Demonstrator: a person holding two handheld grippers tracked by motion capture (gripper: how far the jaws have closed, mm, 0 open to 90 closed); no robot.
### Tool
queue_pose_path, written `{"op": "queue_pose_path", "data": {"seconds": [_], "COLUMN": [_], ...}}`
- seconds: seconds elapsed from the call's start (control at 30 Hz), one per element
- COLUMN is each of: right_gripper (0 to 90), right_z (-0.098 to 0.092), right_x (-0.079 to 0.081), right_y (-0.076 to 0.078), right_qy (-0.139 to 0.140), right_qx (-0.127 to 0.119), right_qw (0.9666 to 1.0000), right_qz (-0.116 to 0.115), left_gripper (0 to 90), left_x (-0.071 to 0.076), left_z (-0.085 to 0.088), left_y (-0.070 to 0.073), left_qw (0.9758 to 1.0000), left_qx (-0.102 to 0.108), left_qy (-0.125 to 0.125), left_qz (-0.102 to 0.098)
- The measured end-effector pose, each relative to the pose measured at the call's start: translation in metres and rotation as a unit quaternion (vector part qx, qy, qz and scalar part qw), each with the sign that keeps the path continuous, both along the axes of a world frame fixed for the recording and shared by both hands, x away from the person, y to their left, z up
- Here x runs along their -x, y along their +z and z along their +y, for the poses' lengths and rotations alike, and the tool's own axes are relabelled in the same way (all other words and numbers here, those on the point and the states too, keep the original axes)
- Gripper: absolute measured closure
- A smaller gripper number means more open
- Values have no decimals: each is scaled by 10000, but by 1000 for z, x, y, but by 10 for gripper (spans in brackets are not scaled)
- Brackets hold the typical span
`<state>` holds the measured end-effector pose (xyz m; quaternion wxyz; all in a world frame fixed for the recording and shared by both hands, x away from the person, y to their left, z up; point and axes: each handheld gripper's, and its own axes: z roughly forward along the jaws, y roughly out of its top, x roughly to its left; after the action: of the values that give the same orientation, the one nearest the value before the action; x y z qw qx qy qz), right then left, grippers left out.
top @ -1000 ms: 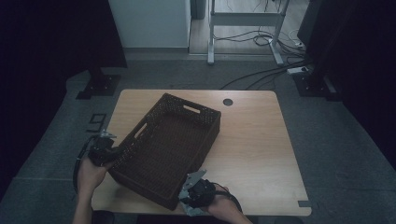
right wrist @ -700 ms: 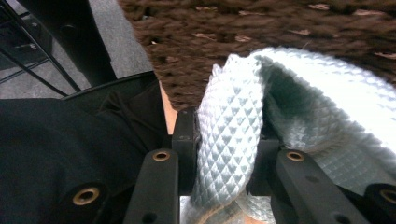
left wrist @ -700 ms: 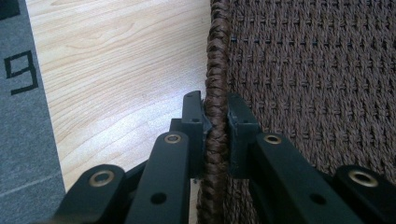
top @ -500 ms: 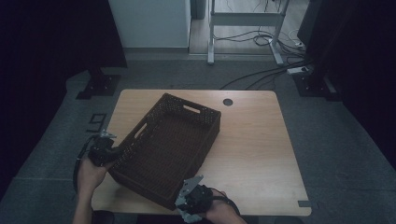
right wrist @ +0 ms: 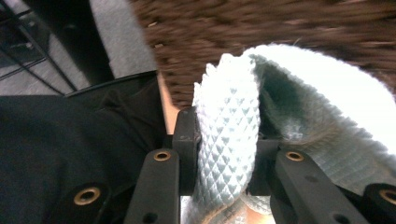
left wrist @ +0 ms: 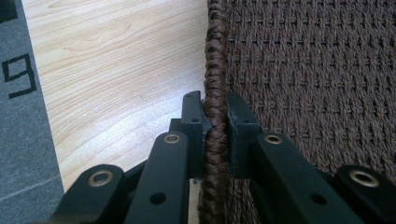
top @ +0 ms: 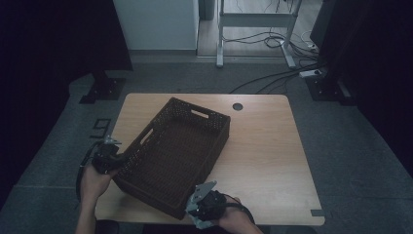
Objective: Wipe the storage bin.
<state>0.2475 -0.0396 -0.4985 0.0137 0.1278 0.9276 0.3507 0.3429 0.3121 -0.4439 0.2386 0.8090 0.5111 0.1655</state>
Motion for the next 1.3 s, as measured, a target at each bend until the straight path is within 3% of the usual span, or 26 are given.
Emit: {"op": "queue_pose_path", "data": {"seconds": [0.3, 0.57, 0.87, 1.0, 1.23, 1.27, 1.3], "right_gripper": [702, 702, 701, 701, 701, 701, 701], "right_z": [-28, -53, -75, -95, -129, -129, -138], "right_x": [-18, -36, -51, -60, -71, -71, -74], "right_y": [15, 32, 37, 41, 48, 48, 49], "right_qy": [-505, -992, -1383, -1672, -2206, -2206, -2341], "right_qx": [-109, -259, -231, -271, -305, -305, -297], "right_qw": [9984, 9937, 9887, 9837, 9721, 9721, 9687], "right_qz": [-224, -456, -538, -600, -739, -739, -764], "left_gripper": [799, 800, 802, 802, 801, 801, 801], "left_x": [0, -1, -1, -1, -1, -1, -1], "left_z": [0, 0, 0, 0, 0, 0, 0], "left_y": [0, 0, 0, 0, 0, 0, 0], "left_qw": [10000, 10000, 10000, 10000, 10000, 10000, 10000], "left_qx": [-1, 8, 16, 14, 11, 11, 11], "left_qy": [-6, -7, -20, -22, -21, -21, -21], "left_qz": [-17, -17, -13, -16, -19, -19, -17]}}
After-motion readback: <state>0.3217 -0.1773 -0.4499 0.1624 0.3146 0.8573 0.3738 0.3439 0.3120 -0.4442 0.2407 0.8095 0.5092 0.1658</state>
